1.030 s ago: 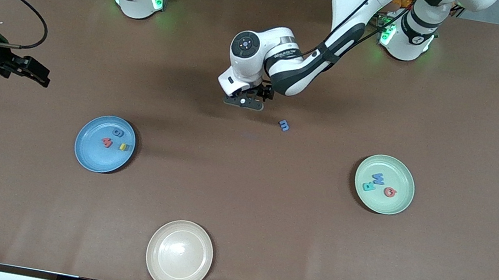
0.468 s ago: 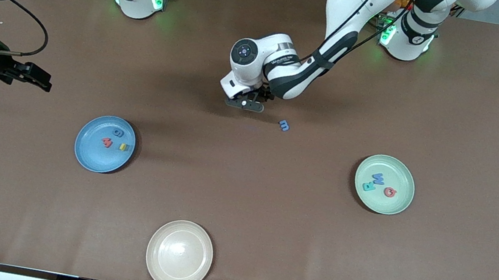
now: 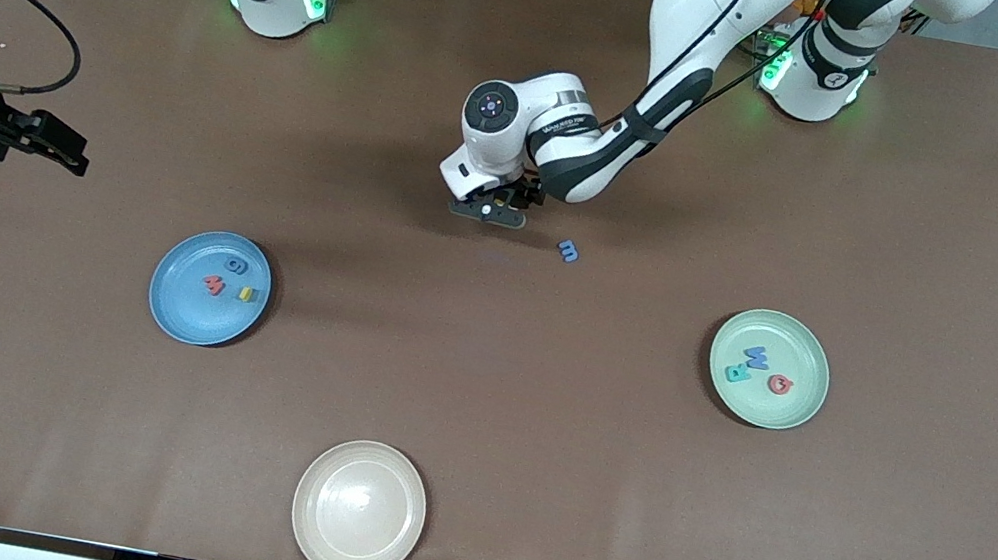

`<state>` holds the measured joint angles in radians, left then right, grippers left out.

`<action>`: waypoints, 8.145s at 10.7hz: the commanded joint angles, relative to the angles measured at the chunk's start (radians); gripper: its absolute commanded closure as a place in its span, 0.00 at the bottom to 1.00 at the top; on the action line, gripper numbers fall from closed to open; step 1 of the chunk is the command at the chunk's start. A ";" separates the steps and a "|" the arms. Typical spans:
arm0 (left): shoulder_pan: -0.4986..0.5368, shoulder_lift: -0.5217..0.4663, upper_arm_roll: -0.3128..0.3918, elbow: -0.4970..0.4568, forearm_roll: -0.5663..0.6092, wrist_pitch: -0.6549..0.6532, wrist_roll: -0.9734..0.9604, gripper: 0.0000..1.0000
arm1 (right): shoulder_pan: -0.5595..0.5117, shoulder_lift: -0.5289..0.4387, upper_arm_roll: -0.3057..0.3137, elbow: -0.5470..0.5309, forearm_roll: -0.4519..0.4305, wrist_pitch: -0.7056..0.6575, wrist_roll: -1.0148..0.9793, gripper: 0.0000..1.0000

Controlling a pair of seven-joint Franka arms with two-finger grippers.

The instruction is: Sort upper and lower case letters into plates

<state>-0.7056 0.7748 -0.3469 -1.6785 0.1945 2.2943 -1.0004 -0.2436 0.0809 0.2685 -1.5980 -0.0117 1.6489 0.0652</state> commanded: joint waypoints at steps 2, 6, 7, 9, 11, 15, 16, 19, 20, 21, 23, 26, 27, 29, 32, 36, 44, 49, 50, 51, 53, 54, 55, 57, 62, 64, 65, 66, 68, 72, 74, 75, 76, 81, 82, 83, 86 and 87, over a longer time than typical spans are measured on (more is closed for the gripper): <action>-0.005 0.009 0.002 0.008 0.039 0.016 -0.006 0.60 | 0.086 -0.050 -0.084 0.004 0.061 -0.015 -0.002 0.00; -0.011 0.004 0.002 0.009 0.054 0.016 -0.018 0.64 | 0.231 -0.069 -0.246 0.004 0.061 -0.023 -0.016 0.00; -0.011 0.004 0.002 0.020 0.057 0.016 -0.020 0.62 | 0.253 -0.069 -0.270 0.004 0.061 -0.023 -0.016 0.00; -0.006 -0.003 0.006 0.020 0.083 0.016 -0.018 0.49 | 0.262 -0.069 -0.272 0.009 0.061 -0.043 -0.018 0.00; -0.005 0.000 0.012 0.022 0.101 0.016 -0.017 0.49 | 0.260 -0.084 -0.269 0.015 0.061 -0.081 -0.019 0.00; -0.006 0.001 0.025 0.022 0.103 0.017 -0.006 0.49 | 0.263 -0.079 -0.258 0.018 0.061 -0.090 -0.018 0.00; -0.006 0.003 0.025 0.023 0.105 0.017 -0.006 0.50 | 0.264 -0.079 -0.250 0.019 0.059 -0.089 -0.018 0.00; -0.006 0.001 0.025 0.023 0.117 0.017 -0.007 0.65 | 0.263 -0.078 -0.246 0.018 0.059 -0.078 -0.016 0.00; -0.006 0.001 0.025 0.023 0.118 0.017 -0.007 0.65 | 0.264 -0.078 -0.246 0.018 0.059 -0.081 -0.015 0.00; -0.006 0.000 0.025 0.023 0.117 0.017 -0.007 0.66 | 0.264 -0.078 -0.247 0.018 0.061 -0.083 -0.015 0.00; -0.005 -0.005 0.025 0.023 0.117 0.017 -0.010 0.77 | 0.263 -0.075 -0.247 0.018 0.061 -0.077 -0.013 0.00; -0.002 -0.017 0.025 0.028 0.117 0.017 -0.010 0.82 | 0.264 -0.075 -0.246 0.019 0.061 -0.077 -0.008 0.00; 0.003 -0.032 0.026 0.028 0.115 0.010 -0.009 0.82 | 0.264 -0.076 -0.244 0.019 0.061 -0.077 -0.005 0.00; 0.020 -0.066 0.026 0.025 0.117 0.001 -0.006 0.83 | 0.268 -0.076 -0.239 0.019 0.061 -0.073 -0.002 0.00; 0.139 -0.127 0.026 0.025 0.109 -0.061 0.126 0.88 | 0.287 -0.067 -0.217 0.027 0.059 -0.061 0.059 0.00; 0.450 -0.187 0.022 0.016 0.097 -0.070 0.343 0.89 | 0.340 -0.029 -0.161 0.030 0.059 -0.038 0.166 0.00; 0.954 -0.235 -0.095 -0.203 0.048 -0.105 0.586 0.91 | 0.828 0.365 -0.160 0.142 0.052 0.257 0.517 0.00; 0.992 -0.308 -0.095 -0.335 0.046 -0.096 0.609 0.88 | 1.035 0.584 -0.161 0.212 -0.046 0.453 0.665 0.00; 1.003 -0.318 -0.095 -0.346 0.046 -0.096 0.635 0.86 | 1.059 0.626 -0.161 0.243 -0.075 0.456 0.704 0.00; 1.009 -0.316 -0.093 -0.357 0.046 -0.095 0.638 0.82 | 1.082 0.664 -0.161 0.266 -0.097 0.476 0.709 0.03; 1.015 -0.315 -0.090 -0.388 0.054 -0.069 0.640 0.74 | 1.113 0.733 -0.163 0.286 -0.149 0.535 0.713 0.09; 1.026 -0.316 -0.090 -0.397 0.055 -0.065 0.640 0.74 | 1.127 0.766 -0.163 0.292 -0.171 0.572 0.713 0.13; 1.032 -0.319 -0.090 -0.406 0.057 -0.065 0.646 0.74 | 1.141 0.795 -0.166 0.303 -0.175 0.597 0.713 0.15; 1.040 -0.330 -0.090 -0.405 0.057 -0.065 0.648 0.01 | 1.152 0.855 -0.167 0.378 -0.186 0.601 0.705 0.18; 1.025 -0.336 -0.060 -0.253 0.057 -0.073 0.670 0.00 | 1.176 0.881 -0.169 0.378 -0.208 0.602 0.693 0.21; 0.981 -0.335 0.007 -0.184 0.043 -0.076 0.700 0.00 | 1.181 0.884 -0.169 0.375 -0.209 0.601 0.690 0.21; 0.933 -0.336 0.064 -0.144 0.042 -0.088 0.700 0.00 | 1.184 0.890 -0.169 0.375 -0.214 0.601 0.686 0.24; 0.892 -0.342 0.112 -0.104 0.040 -0.122 0.700 0.00 | 1.184 0.896 -0.169 0.375 -0.224 0.603 0.686 0.25; 0.845 -0.374 0.176 -0.040 -0.048 -0.185 0.700 0.00 | 1.184 0.898 -0.169 0.375 -0.231 0.603 0.686 0.26; 0.735 -0.475 0.350 0.019 -0.153 -0.304 0.747 0.00 | 1.185 0.905 -0.169 0.375 -0.235 0.614 0.694 0.56; 0.732 -0.532 0.364 0.060 -0.188 -0.419 0.755 0.00 | 1.181 0.905 -0.169 0.375 -0.234 0.614 0.700 0.71; 0.718 -0.558 0.364 0.086 -0.193 -0.473 0.781 0.00 | 1.181 0.905 -0.169 0.375 -0.231 0.612 0.709 0.87; 0.718 -0.563 0.359 0.142 -0.188 -0.563 0.781 0.00 | 1.181 0.904 -0.169 0.375 -0.232 0.611 0.737 1.00; 0.713 -0.604 0.362 0.218 -0.260 -0.653 0.772 0.00 | 1.066 0.728 -0.166 0.264 -0.179 0.586 0.739 1.00; 0.712 -0.629 0.361 0.209 -0.264 -0.664 0.776 0.00 | 1.026 0.667 -0.164 0.219 -0.157 0.579 0.740 1.00; 0.703 -0.641 0.365 0.210 -0.264 -0.686 0.786 0.00 | 0.974 0.581 -0.166 0.149 -0.115 0.566 0.733 1.00; 0.664 -0.660 0.368 0.209 -0.259 -0.739 0.812 0.00 | 0.783 0.252 -0.161 -0.154 0.007 0.510 0.569 1.00; 0.664 -0.660 0.370 0.209 -0.257 -0.740 0.818 0.00 | 0.732 0.190 -0.161 -0.187 0.016 0.426 0.544 1.00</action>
<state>-0.0222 0.1279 0.0008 -1.4634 -0.0417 1.5712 -0.2162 0.5645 0.4595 0.0884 -1.5834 -0.0355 2.1206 0.6530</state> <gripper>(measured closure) 0.000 0.722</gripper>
